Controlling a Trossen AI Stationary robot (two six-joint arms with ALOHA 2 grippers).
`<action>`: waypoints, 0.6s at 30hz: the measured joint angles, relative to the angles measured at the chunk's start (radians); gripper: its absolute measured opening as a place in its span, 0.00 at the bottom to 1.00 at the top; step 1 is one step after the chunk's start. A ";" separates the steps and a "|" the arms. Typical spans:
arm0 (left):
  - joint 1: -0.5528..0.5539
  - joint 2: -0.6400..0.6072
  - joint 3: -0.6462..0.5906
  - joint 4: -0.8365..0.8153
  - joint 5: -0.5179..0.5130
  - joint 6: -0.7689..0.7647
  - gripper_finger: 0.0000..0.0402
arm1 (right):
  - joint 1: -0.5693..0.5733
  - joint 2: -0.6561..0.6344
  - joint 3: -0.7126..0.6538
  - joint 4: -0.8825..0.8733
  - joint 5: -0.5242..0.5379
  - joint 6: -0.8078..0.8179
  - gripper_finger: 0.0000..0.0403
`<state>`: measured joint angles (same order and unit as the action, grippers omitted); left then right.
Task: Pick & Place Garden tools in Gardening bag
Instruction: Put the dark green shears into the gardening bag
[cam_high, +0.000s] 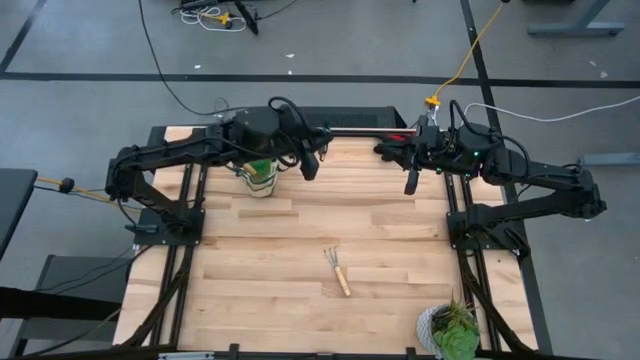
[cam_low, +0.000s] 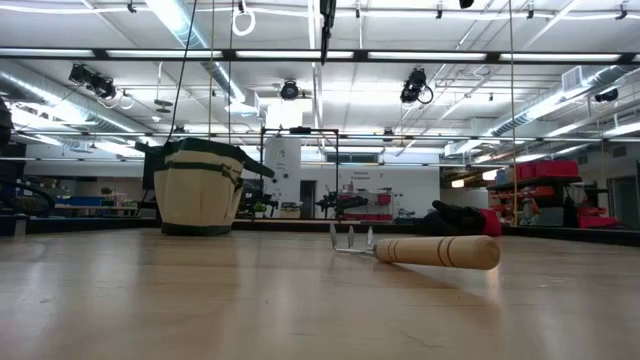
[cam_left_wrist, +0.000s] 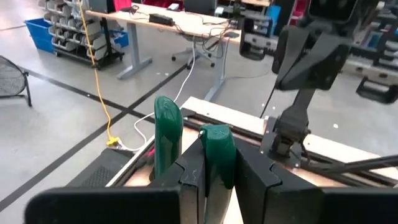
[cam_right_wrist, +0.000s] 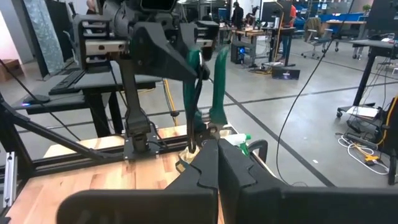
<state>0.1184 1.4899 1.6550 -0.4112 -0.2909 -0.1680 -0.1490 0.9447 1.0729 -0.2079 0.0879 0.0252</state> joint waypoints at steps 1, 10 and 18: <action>0.000 0.000 -0.009 0.004 -0.001 0.000 0.15 | 0.000 0.000 0.000 -0.003 0.000 0.000 0.00; -0.011 -0.001 -0.015 -0.063 0.050 0.044 0.15 | 0.000 0.000 0.000 -0.028 -0.002 0.001 0.00; -0.011 -0.074 -0.015 -0.137 0.052 0.068 0.15 | 0.001 0.000 0.000 -0.035 -0.002 0.013 0.00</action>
<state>0.1070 1.4157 1.6402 -0.5478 -0.2393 -0.0996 -0.1482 0.9451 1.0733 -0.2432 0.0856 0.0380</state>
